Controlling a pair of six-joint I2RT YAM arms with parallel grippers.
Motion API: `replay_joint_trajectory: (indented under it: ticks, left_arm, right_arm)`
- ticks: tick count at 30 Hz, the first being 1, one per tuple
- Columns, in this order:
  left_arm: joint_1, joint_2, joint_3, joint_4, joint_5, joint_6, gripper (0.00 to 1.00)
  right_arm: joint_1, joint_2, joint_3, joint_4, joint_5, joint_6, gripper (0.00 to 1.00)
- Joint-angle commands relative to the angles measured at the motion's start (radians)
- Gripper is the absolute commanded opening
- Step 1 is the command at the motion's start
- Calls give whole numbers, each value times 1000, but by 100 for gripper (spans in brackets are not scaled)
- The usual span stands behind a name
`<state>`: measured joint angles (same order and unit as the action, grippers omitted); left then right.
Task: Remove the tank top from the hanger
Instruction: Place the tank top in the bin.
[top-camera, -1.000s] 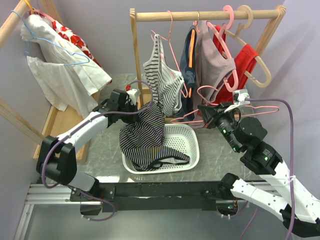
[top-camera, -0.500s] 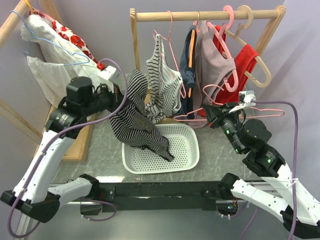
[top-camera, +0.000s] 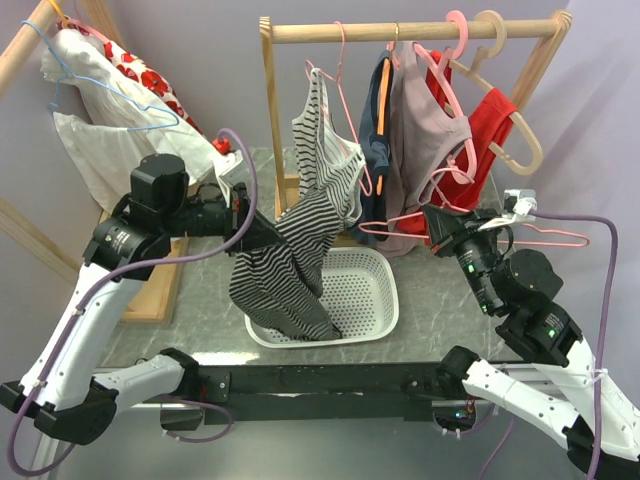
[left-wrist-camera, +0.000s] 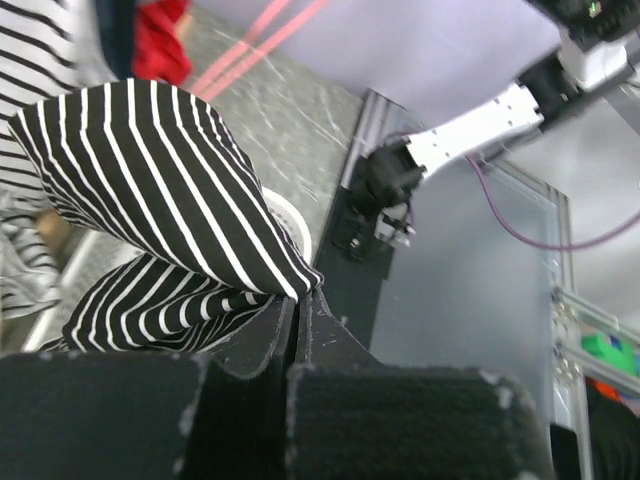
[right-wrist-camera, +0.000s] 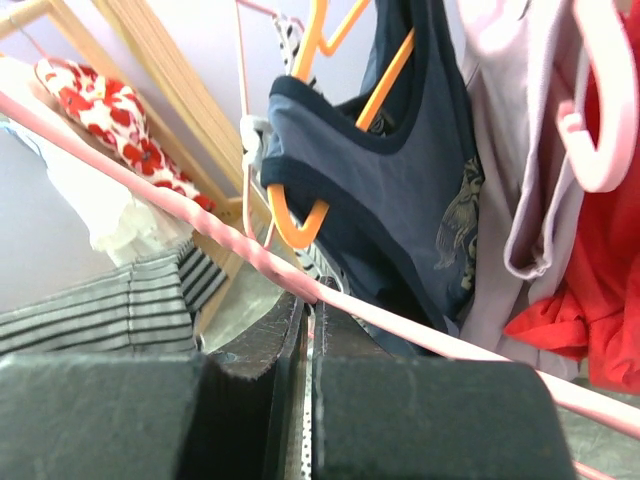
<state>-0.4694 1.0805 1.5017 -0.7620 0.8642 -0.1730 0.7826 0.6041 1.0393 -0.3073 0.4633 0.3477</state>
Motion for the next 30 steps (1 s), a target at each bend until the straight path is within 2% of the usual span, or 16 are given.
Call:
replay_joint_trajectory:
  ticks: [1, 7, 10, 14, 20, 27, 28, 29, 30]
  left_arm:
    - [-37, 4, -116, 114, 73, -35, 1]
    - [-113, 81, -309, 323, -75, -92, 1]
    - [-126, 136, -327, 395, -71, -102, 1]
    - [-166, 269, -313, 375, -65, -82, 1]
    - [-233, 390, -403, 406, -197, -80, 1]
    - [-248, 342, -578, 489, -414, -140, 1]
    - [-248, 334, -592, 486, -436, -143, 2]
    - [-248, 319, -594, 481, -459, -157, 11]
    - [-248, 306, -595, 475, -477, -158, 34]
  right_arm:
    - [-5, -9, -2, 54, 41, -6, 1]
    - [-5, -15, -5, 48, 43, 0, 1]
    - [-5, -23, -7, 43, 51, 2, 1]
    - [-5, -30, -5, 33, 66, -3, 1]
    - [-6, -41, -9, 33, 80, -10, 2]
    - [-6, -37, -13, 33, 71, -13, 5]
    - [-6, -32, -13, 34, 58, -19, 6]
    - [-6, -27, -10, 34, 51, -21, 6]
    - [-5, -15, -7, 28, 45, -21, 6]
